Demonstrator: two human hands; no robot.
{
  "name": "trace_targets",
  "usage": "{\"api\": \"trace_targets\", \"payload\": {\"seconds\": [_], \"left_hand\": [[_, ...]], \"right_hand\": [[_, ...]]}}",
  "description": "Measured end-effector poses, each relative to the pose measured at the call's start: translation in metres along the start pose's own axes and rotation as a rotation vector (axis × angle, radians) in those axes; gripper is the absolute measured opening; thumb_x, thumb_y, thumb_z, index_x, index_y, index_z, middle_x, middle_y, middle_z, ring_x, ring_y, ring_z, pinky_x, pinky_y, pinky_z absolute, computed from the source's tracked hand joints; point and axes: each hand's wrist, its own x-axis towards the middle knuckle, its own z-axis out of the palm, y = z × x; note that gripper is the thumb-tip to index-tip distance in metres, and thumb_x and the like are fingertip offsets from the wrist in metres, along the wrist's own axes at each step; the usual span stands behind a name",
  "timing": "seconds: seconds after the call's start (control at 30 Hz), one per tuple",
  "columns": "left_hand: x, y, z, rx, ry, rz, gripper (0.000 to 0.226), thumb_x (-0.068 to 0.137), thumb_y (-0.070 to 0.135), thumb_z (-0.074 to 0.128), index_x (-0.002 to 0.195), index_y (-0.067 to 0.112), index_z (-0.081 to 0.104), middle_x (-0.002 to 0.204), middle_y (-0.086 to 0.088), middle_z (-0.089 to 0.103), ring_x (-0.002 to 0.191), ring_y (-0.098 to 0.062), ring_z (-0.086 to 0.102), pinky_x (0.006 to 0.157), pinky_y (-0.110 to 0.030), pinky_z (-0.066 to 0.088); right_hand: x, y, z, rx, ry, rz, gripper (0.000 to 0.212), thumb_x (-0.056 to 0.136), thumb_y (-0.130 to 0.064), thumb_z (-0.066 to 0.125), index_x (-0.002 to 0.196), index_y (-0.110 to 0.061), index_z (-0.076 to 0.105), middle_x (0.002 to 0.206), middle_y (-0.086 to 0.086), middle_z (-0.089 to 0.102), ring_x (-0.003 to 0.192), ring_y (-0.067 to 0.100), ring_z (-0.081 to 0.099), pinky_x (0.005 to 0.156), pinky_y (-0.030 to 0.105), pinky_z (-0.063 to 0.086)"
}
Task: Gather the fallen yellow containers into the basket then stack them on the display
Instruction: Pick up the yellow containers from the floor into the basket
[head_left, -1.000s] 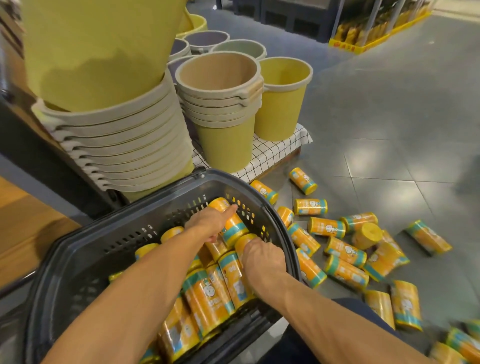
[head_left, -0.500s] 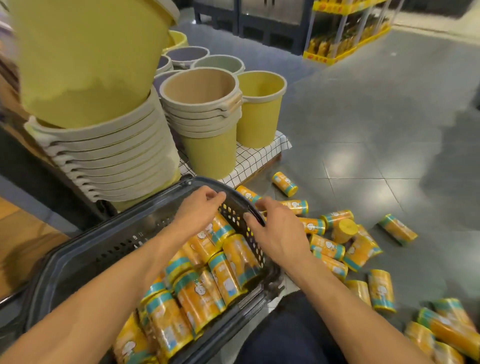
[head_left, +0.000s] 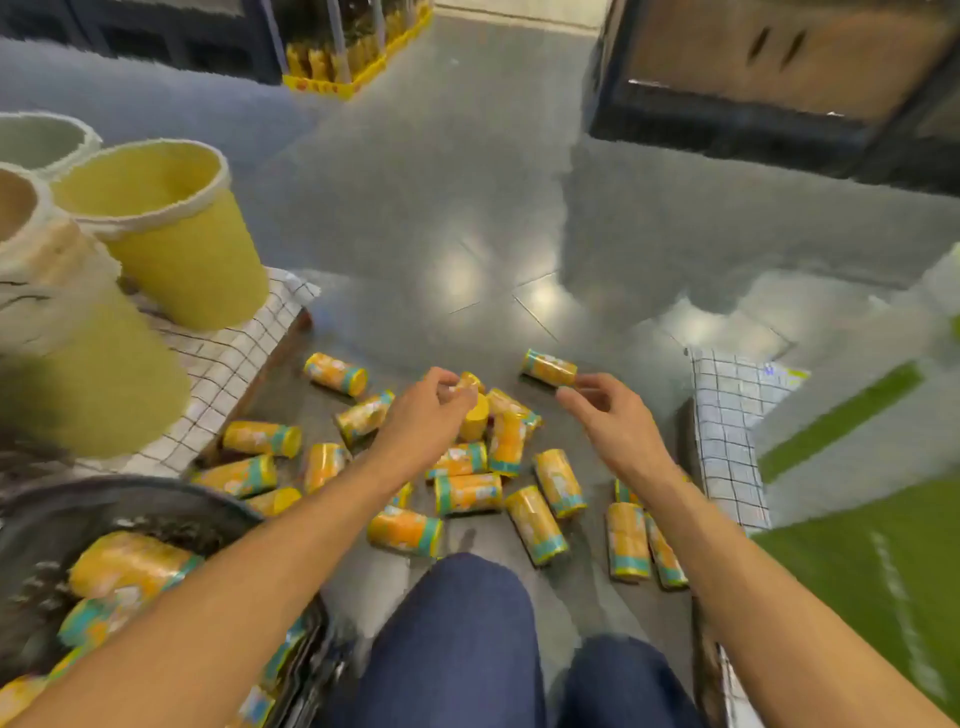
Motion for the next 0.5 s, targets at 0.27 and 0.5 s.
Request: {"api": "trace_targets", "payload": {"seconds": [0.27,0.5], "left_hand": [[0.068,-0.04,0.133,0.23,-0.389,-0.144,0.034,0.097,0.05,0.055,0.088,0.018,0.06,0.084,-0.001,0.066,0.087,-0.026,0.066,0.079,-0.041,0.055],[0.083,-0.093,0.252,0.437,-0.573,-0.36,0.045,0.099,0.053,0.054,0.096,0.008,0.053,0.094,-0.014,0.06,0.084,-0.035,0.067,0.068,-0.038,0.058]], "right_hand": [[0.025,0.143,-0.036,-0.101,0.017,0.307,0.05,0.091,-0.053,0.07,0.127,-0.02,0.061,0.113,-0.003,0.07,0.104,0.015,0.067,0.088,0.035,0.053],[0.008,0.278,-0.019,-0.15,0.092,0.465,0.042,0.085,-0.045,0.075,0.117,-0.023,0.059,0.112,0.0,0.067,0.101,0.021,0.065,0.085,0.038,0.051]]}}
